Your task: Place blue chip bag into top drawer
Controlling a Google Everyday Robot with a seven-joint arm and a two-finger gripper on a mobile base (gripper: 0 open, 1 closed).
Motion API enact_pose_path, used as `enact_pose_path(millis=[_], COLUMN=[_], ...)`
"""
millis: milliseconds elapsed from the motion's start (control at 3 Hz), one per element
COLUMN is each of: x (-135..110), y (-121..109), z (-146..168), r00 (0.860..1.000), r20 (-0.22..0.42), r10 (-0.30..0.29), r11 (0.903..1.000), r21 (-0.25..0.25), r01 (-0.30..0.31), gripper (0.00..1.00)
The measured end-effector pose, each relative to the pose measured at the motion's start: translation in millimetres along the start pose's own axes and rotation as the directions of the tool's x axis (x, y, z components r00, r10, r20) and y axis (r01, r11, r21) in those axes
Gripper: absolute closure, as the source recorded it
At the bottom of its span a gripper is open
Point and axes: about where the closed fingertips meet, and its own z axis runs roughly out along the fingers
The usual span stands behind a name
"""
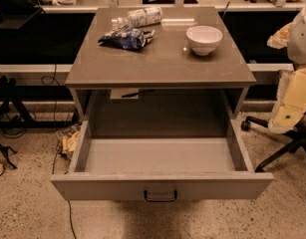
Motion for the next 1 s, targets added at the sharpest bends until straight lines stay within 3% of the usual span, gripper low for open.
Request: enact_pose_path(millis=[333, 667, 1000], x=[0, -30, -89], y=[0, -33, -91], z=[0, 18, 45], r00=[1.0, 0.995, 0.981], r20=[0.0, 0.096, 0.196], r10=[0.0, -0.002, 0.0], r11=[1.0, 0.9999, 0.9987], r21=[0.0, 0.014, 0.05], r01=[0.0, 0.0, -0.01], gripper=[0.0, 0.0, 0.0])
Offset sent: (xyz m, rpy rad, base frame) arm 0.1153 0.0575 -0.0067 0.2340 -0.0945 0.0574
